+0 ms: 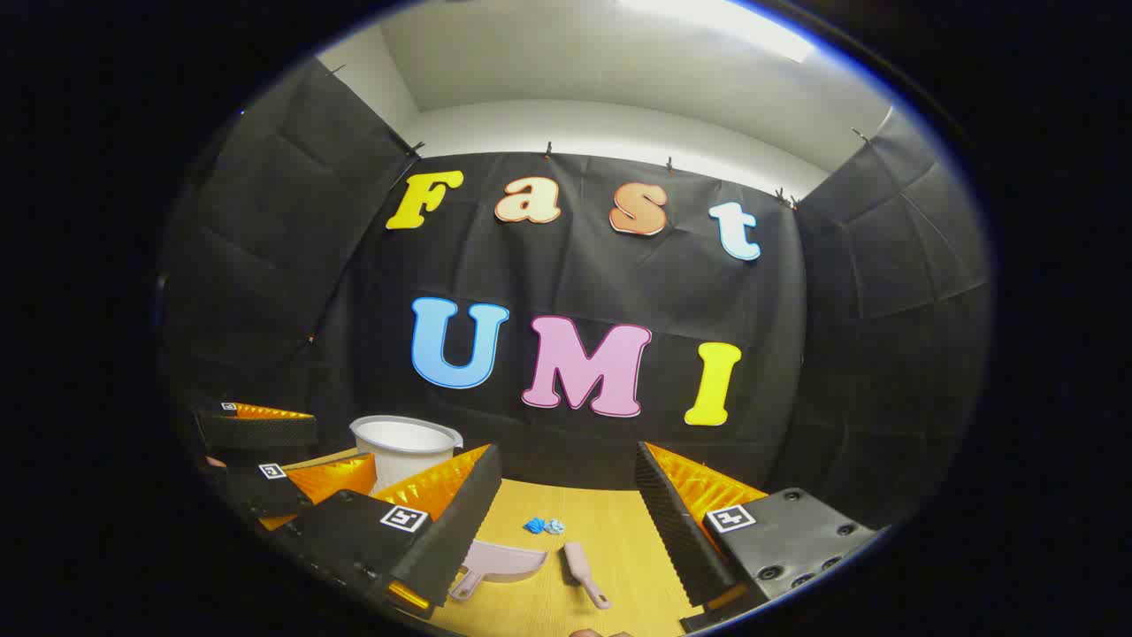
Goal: Pick up the small broom and dustpan from the desktop, sweep the trash into the dustpan with the broom, and then empty the trash into the garbage bin.
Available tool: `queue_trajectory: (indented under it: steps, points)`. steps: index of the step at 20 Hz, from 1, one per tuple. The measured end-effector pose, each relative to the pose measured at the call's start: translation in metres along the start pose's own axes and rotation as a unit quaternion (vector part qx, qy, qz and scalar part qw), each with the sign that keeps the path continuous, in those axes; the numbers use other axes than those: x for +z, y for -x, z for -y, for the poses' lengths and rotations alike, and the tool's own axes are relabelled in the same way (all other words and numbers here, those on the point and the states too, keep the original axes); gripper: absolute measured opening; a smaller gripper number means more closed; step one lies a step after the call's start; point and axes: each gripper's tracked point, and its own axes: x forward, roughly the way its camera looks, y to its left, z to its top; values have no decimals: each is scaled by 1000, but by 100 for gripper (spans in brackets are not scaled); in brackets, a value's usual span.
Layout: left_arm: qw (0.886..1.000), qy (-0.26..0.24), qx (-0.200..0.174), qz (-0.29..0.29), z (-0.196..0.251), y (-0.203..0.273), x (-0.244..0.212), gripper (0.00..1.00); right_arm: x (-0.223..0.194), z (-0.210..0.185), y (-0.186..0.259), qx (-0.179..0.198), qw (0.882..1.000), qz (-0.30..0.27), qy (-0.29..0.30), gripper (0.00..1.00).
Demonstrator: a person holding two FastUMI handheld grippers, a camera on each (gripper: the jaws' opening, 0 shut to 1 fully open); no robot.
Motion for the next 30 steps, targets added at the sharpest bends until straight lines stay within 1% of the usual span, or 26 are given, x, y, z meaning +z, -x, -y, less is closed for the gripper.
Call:
queue_trajectory:
  steps: [1, 2, 3, 5, 6, 7, 8, 9, 10, 11, 12, 13, 14, 16, 17, 20, 21, 22, 23, 25, 28, 30]
  points:
    - [1000, 6, -4, 3, 3, 1, 0, 79, -6, 5, -2, -7, 1000, -9, 4, 97]
    - [1000, 22, -19, 9, 11, 1, 0, 79, -7, 14, -3, -18, 1000, -8, 10, 97]
    - [999, 37, -31, 3, 17, -3, -5, 78, -5, 20, -2, -22, 1000, -6, 11, 98]
    - [999, 50, -16, -13, 9, -6, -8, 79, -5, 28, 1, -32, 999, -3, 12, 98]
    - [998, 55, -12, -5, 5, -4, -1, 79, -6, 30, 2, -32, 999, -4, 11, 98]
    - [997, 71, -19, 7, 7, -1, 7, 79, -9, 30, 2, -32, 999, -7, 13, 98]
    - [994, 99, -47, 17, 16, 1, 18, 78, -11, 32, 3, -32, 999, -12, 14, 98]
    - [990, 122, -65, 27, 23, 5, 24, 78, -11, 32, 4, -34, 999, -14, 14, 98]
    - [989, 130, -61, 35, 21, 6, 30, 78, -8, 31, 4, -35, 999, -10, 11, 98]
    - [991, 121, -51, 35, 13, 5, 29, 77, -5, 31, 4, -39, 999, -7, 11, 98]
    - [993, 104, -39, 30, 10, 6, 25, 78, -3, 33, 4, -47, 999, -4, 13, 97]
    - [996, 84, -34, 22, 11, 7, 20, 77, -1, 32, 5, -50, 999, 1, 13, 97]
    - [996, 75, -39, 19, 14, 8, 18, 79, 3, 28, 6, -50, 999, 7, 12, 97]
    - [994, 81, -64, 23, 26, 14, 19, 79, 6, 21, 8, -45, 999, 12, 15, 98]
    - [994, 82, -65, 29, 24, 17, 20, 79, 6, 18, 9, -42, 999, 13, 20, 98]
    - [995, 76, -59, 21, 23, 17, 15, 78, 7, 18, 10, -39, 999, 9, 17, 98]
    - [996, 78, -48, 12, 19, 17, 11, 78, 7, 19, 10, -40, 999, 8, 14, 98]
    - [996, 85, -39, 6, 13, 16, 9, 78, 5, 20, 10, -41, 999, 5, 11, 97]
    - [995, 96, -38, 1, 15, 14, 7, 77, 4, 21, 8, -41, 999, 2, 9, 97]
    - [994, 106, -28, -7, 10, 13, 2, 78, -2, 22, 4, -40, 999, -5, 7, 98]
    - [995, 92, -24, -14, 13, 9, -4, 78, -10, 21, -3, -34, 999, -17, 10, 98]
    - [996, 82, -31, -13, 19, 6, -6, 78, -13, 21, -5, -31, 999, -20, 15, 98]
